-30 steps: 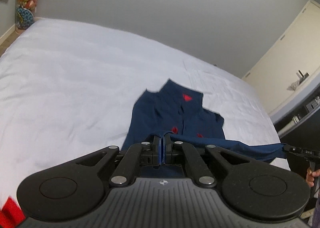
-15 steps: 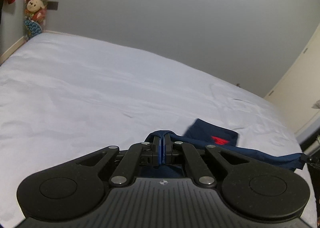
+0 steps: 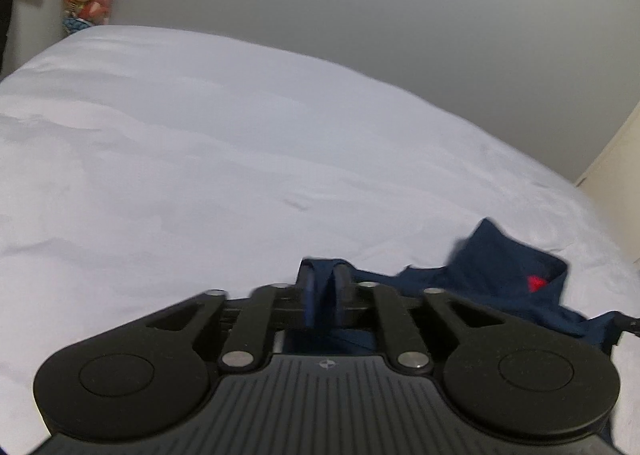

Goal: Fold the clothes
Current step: 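Lift the hem with both tools and fold it toward the collar, then open both tools and release the folded hem onto the shirt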

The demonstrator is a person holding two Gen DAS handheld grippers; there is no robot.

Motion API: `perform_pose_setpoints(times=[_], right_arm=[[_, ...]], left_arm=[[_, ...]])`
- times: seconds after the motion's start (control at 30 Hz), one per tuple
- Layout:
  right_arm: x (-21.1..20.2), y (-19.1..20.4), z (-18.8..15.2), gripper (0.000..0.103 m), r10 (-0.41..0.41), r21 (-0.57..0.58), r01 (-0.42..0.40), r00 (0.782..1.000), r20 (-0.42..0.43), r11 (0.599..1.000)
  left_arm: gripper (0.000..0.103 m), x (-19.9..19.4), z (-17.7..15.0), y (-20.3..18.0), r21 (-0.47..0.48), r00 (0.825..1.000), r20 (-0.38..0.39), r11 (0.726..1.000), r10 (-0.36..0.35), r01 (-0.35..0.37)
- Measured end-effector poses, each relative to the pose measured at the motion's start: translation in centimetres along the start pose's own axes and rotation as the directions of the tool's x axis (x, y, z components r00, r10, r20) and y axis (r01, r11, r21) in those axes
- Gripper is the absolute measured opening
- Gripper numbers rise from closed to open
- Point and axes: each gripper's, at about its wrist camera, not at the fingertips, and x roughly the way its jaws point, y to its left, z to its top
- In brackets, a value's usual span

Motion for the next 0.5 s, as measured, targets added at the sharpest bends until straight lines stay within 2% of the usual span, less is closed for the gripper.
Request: perform_pose_setpoints(times=[0.03,0.07,0.13,0.27,0.43,0.5], right_arm=[[-0.3,-0.3,0.1,0.014,-0.002,0.015,0.002,1.0,0.003,1.0],[-0.7,-0.7,0.1,0.03,-0.005,0.031,0.004,1.0,0.006,1.0],[-1.3,-1.4,0.2,0.047,-0.009,0.062,0.008,1.0,0.012,0.998],[-3.4,-2.3,0.1,0.047,-0.016,0.091,0.014,1.0,0.018,0.996],[-6.2,-3.3,-2.1,0.047,0.011,0.113,-0.007,0.999,-0.037,0.994],[-7.0,-3.7,-3.2,0.047,0.019,0.122,-0.012,0.998,-0.06,0.993]], left_arm=[[0.034,-0.3,-0.1,0.4,-0.011,1.0,-0.006,1.0,-0.001,0.001],[0.038,-0.6,-0.1,0.7,-0.012,1.0,-0.01,1.0,0.01,-0.01],[0.038,-1.5,-0.2,1.2,-0.012,1.0,-0.017,1.0,0.021,-0.021],[0.038,-4.2,-0.9,2.2,0.003,0.999,-0.046,1.0,0.004,-0.004],[0.037,-7.3,-3.1,2.8,0.013,0.994,-0.092,0.999,-0.05,0.052],[0.038,-9.0,-4.9,2.9,0.024,0.99,-0.119,0.996,-0.08,0.083]])
